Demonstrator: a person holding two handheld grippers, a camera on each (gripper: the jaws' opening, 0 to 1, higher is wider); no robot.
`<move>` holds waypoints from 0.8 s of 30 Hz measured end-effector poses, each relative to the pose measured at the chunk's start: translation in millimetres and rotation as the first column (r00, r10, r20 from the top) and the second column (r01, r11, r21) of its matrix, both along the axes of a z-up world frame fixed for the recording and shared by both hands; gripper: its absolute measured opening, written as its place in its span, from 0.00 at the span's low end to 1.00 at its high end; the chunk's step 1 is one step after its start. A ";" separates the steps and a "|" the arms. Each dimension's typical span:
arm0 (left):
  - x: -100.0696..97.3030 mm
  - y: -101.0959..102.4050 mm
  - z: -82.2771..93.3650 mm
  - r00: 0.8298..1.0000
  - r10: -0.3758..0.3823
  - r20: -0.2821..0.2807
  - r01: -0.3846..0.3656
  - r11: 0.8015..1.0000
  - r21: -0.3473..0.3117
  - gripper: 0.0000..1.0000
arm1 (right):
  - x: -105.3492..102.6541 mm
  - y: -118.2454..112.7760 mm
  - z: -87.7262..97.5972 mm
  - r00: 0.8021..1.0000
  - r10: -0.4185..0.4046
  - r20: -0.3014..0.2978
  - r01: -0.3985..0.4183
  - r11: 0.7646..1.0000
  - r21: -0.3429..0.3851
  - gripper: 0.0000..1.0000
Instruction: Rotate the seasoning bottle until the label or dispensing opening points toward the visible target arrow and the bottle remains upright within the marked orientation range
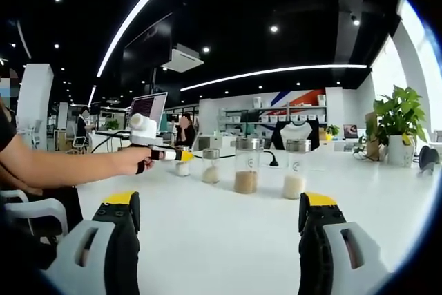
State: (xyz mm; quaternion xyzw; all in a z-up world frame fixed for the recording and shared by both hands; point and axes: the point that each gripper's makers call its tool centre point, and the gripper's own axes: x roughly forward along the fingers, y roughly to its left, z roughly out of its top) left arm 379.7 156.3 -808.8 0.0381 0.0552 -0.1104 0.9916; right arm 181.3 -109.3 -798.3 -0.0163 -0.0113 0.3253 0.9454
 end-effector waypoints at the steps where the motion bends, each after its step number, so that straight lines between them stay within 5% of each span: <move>1: -1.5 -0.3 0.8 1.000 -0.004 -0.001 0.004 1.000 0.005 0.39 | 0.0 -0.2 -0.2 1.000 0.000 0.000 0.000 1.000 0.001 0.98; 13: -5.0 -0.2 7.6 1.000 -0.027 0.012 0.026 1.000 0.015 0.35 | -0.6 6.2 -6.3 1.000 0.015 -0.011 -0.015 1.000 -0.003 0.97; 24: -12.4 -1.1 12.9 0.997 -0.043 0.059 0.047 0.997 -0.055 0.33 | -0.3 7.5 -9.0 1.000 0.020 -0.018 -0.020 1.000 -0.008 0.95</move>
